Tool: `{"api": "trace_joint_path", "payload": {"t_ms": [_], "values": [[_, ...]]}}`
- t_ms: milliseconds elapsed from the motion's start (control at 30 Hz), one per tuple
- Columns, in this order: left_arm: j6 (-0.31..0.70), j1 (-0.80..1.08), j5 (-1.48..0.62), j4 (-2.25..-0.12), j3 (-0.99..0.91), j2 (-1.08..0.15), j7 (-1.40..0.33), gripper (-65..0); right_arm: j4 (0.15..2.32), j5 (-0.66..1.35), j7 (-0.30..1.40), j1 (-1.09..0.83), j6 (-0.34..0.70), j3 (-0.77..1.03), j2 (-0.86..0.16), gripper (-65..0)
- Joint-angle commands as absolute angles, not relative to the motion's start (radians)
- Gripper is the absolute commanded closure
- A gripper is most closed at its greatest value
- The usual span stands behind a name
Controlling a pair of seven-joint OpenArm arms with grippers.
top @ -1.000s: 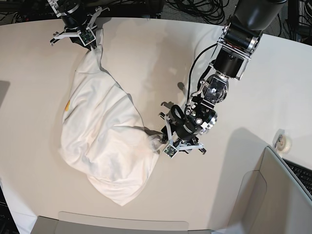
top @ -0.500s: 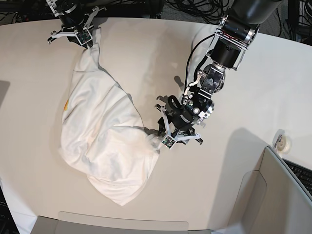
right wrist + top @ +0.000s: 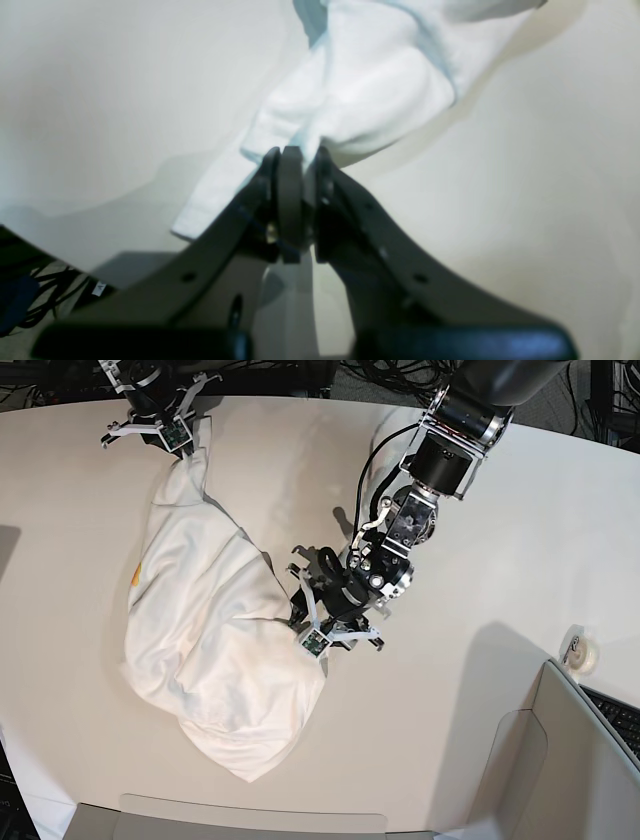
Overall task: Layout the t-shirt on the table in an organized manner, then fold the t-shirt properly
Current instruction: 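Reach the left gripper to the shirt's other end and grasp it, then lift the shirt with both grippers and shake it open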
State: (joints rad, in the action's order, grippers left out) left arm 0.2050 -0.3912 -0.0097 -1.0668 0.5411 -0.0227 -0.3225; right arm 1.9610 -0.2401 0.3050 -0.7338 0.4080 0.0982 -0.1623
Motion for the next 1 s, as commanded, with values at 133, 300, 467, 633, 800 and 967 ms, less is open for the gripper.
{"api": "trace_joint_path", "payload": {"t_ms": [133,300,467,633,800,967], "values": [[0.176,-0.417,-0.008,-1.090,0.503,-0.019,-0.173,0.0,1.975,-0.239,0.283,-0.737,0.397,0.110,-0.165,0.0],[0.174,-0.344,-0.002,-1.259,0.404,-0.025,-0.139,0.0,1.979,-0.239,0.283,-0.679,0.360,0.180,-0.165,0.0],[0.174,-0.236,-0.001,-1.546,0.351,-0.088,-0.170,0.0,1.994,-0.239,0.283,-0.593,0.346,0.283,-0.165,0.0],[0.174,-0.148,-0.001,-1.794,0.275,-0.145,-0.321,0.0,2.037,-0.239,0.283,-0.519,0.346,0.374,-0.165,0.0],[0.180,-0.065,-0.001,-1.998,0.168,-0.157,-0.414,0.0,2.054,-0.239,0.280,-0.444,0.351,0.414,-0.174,0.0],[0.180,0.002,-0.001,-2.084,0.104,-0.217,-0.470,0.0,2.055,-0.240,0.275,-0.361,0.351,0.489,-0.176,0.0]]}}
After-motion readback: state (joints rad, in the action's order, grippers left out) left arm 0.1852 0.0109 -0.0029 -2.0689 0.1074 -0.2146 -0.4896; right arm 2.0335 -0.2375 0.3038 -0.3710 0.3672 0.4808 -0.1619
